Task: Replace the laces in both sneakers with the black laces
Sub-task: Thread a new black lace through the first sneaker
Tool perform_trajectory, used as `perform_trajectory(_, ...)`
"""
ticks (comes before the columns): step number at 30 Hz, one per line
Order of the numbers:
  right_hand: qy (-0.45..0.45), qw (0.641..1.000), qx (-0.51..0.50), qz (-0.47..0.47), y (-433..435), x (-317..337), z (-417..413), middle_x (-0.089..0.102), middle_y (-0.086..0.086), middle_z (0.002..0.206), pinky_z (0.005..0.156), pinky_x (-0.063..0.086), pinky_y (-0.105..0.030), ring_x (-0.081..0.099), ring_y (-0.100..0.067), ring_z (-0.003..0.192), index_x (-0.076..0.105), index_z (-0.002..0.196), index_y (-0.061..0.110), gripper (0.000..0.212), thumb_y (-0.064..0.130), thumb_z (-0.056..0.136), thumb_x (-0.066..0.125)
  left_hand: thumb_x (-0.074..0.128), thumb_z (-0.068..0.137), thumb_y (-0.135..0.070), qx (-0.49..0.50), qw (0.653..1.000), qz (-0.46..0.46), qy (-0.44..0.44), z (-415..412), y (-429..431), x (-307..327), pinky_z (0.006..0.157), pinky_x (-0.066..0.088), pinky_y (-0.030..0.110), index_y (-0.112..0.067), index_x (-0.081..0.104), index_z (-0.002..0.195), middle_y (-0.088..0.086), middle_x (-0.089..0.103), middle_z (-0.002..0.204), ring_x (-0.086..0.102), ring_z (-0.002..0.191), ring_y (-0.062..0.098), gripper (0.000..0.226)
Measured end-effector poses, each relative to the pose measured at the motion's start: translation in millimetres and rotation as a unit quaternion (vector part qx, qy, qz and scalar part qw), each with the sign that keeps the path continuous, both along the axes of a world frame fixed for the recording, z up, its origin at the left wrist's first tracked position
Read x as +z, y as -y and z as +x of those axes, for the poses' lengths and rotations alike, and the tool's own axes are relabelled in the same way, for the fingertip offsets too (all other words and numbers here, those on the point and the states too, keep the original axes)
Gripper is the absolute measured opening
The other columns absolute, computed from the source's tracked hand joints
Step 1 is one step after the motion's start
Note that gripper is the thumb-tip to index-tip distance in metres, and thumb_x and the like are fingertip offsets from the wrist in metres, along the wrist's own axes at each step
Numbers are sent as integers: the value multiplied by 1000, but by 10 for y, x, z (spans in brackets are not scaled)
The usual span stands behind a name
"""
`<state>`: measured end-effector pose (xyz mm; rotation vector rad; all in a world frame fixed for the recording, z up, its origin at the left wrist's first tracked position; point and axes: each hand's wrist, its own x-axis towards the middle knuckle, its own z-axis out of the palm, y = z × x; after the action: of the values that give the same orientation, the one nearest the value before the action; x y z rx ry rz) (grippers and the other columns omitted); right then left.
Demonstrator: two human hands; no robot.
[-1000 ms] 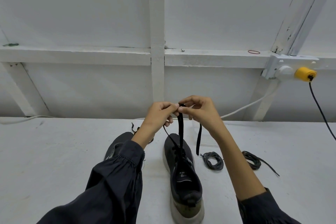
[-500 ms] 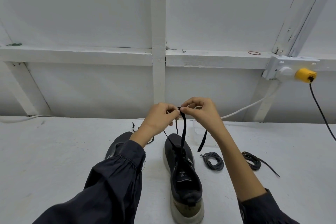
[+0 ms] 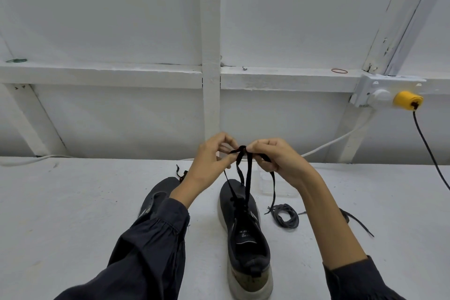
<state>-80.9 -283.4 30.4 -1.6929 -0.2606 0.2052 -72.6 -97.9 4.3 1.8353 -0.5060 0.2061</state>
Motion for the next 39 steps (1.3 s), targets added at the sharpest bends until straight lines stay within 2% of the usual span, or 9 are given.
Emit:
perform_trajectory(5, -5, 999, 1, 35, -22, -13, -7, 36, 5, 49, 47, 12, -25, 19, -11, 46, 62, 79, 5, 19, 14, 94, 56, 81, 76, -24, -2, 999, -23, 48, -65, 36, -55, 80, 53, 26, -33, 58, 100, -7, 60, 111, 60, 98, 7, 35)
perform_trajectory(9, -10, 1000, -5, 29, -25, -37, -14, 37, 9, 47, 49, 9, -28, 18, -11, 45, 64, 95, -4, 21, 16, 95, 55, 62, 93, -13, -22, 991, -127, 18, -93, 49, 13, 73, 53, 21, -24, 65, 98, 1, 65, 100, 63, 87, 7, 12)
perform_trajectory(16, -16, 998, -28, 52, 56, -123, -10, 38, 4, 53, 47, 12, -24, 19, -11, 46, 66, 86, 1, 18, 15, 94, 57, 36, 97, -57, 114, 932, -231, -256, -87, -194, -85, 51, 53, 22, -9, 67, 75, 1, 67, 63, 59, 48, 12, 62)
perform_trajectory(22, -17, 997, -51, 54, 43, -218, 30, 38, 2, 55, 43, 15, -20, 21, -10, 43, 61, 88, 2, 14, 15, 92, 61, 59, 90, -47, 7, 777, -416, -472, -147, -309, -321, 47, 52, 24, -9, 63, 79, 3, 62, 65, 55, 47, 13, 39)
perform_trajectory(28, -22, 996, -72, 44, 15, -233, 41, 41, 3, 56, 44, 16, -21, 24, -9, 41, 62, 75, 7, 17, 14, 90, 63, 56, 92, -34, -116, 606, -701, -359, -240, -250, -448, 83, 59, 32, -7, 60, 123, 15, 65, 125, 70, 102, 22, 42)
perform_trajectory(31, -25, 995, -80, 51, 20, -241, 24, 41, 5, 53, 44, 16, -21, 24, -9, 41, 63, 68, 11, 23, 14, 91, 63, 61, 89, -44, -116, 582, -740, -317, -236, -261, -476, 94, 54, 38, -10, 55, 131, 21, 58, 133, 62, 118, 30, 55)
perform_trajectory(35, -28, 997, -68, 37, 7, -244, 5, 40, 4, 55, 44, 15, -21, 24, -10, 43, 64, 73, 9, 19, 16, 90, 64, 59, 93, -37, -34, 608, -724, -324, -191, -213, -515, 102, 48, 45, -7, 56, 129, 21, 59, 130, 60, 119, 33, 47)
perform_trajectory(37, -29, 998, -56, 18, -19, -244, -18, 37, 6, 52, 45, 15, -21, 23, -10, 45, 66, 62, 18, 29, 17, 91, 64, 54, 97, -26, 1, 707, -632, -316, -207, -146, -506, 103, 46, 41, -5, 60, 123, 14, 62, 128, 62, 117, 28, 34)
perform_trajectory(39, -31, 999, -42, 4, -49, -239, -47, 36, 7, 52, 45, 17, -20, 23, -11, 46, 66, 56, 22, 36, 18, 91, 64, 56, 96, -19, 35, 860, -438, -258, -273, -51, -455, 101, 48, 36, -8, 65, 115, 9, 67, 117, 65, 112, 21, 24)
